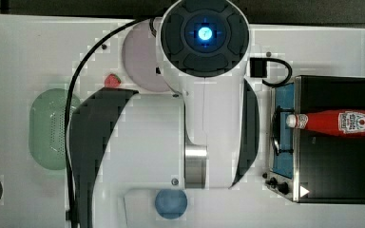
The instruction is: Pick Ketchup from oven and place it on table.
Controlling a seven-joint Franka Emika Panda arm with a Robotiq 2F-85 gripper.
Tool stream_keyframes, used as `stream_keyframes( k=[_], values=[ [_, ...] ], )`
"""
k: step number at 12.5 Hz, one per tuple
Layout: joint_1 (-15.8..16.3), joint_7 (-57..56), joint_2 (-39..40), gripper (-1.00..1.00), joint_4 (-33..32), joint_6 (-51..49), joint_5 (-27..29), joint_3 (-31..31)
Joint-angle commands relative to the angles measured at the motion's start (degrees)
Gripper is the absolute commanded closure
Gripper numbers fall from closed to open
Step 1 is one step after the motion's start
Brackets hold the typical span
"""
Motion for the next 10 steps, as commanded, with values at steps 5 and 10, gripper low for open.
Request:
stream_keyframes(
  k=[5,10],
  values=[
    [-0.5,2.2,-19.7,-1.00,-7.7,-13.2,0.8,-4.9],
    [-2.6,2.2,-15.4,-1.00,-7.7,-7.1,0.8,-13.6]
  ],
)
